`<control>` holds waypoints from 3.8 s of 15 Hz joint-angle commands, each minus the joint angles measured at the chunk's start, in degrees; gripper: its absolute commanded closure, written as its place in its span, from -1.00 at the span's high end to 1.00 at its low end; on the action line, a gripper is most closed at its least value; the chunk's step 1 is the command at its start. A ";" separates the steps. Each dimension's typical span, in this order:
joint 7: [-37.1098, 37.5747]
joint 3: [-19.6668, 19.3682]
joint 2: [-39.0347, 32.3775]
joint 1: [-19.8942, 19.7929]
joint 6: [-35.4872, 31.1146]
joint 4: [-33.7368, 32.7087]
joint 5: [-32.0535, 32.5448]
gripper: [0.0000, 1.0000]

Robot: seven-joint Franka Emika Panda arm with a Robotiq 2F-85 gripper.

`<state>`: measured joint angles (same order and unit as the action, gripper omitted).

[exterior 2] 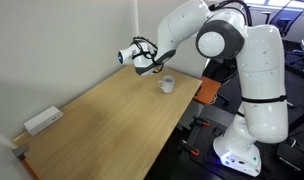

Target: Pick up the pen and put it in the cup

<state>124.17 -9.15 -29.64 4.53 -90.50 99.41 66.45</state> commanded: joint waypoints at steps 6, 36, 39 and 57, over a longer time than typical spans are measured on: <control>2.23 3.40 0.52 -1.91 0.46 4.70 2.96 -0.93; 10.52 5.44 -2.40 -5.10 -5.20 11.55 0.78 -0.07; 10.62 5.43 -0.69 -4.87 -4.04 12.58 0.02 0.37; 9.27 5.93 8.29 -4.94 -0.39 15.00 -2.07 1.00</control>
<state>133.45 -3.69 -21.33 -0.04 -91.13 114.52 64.35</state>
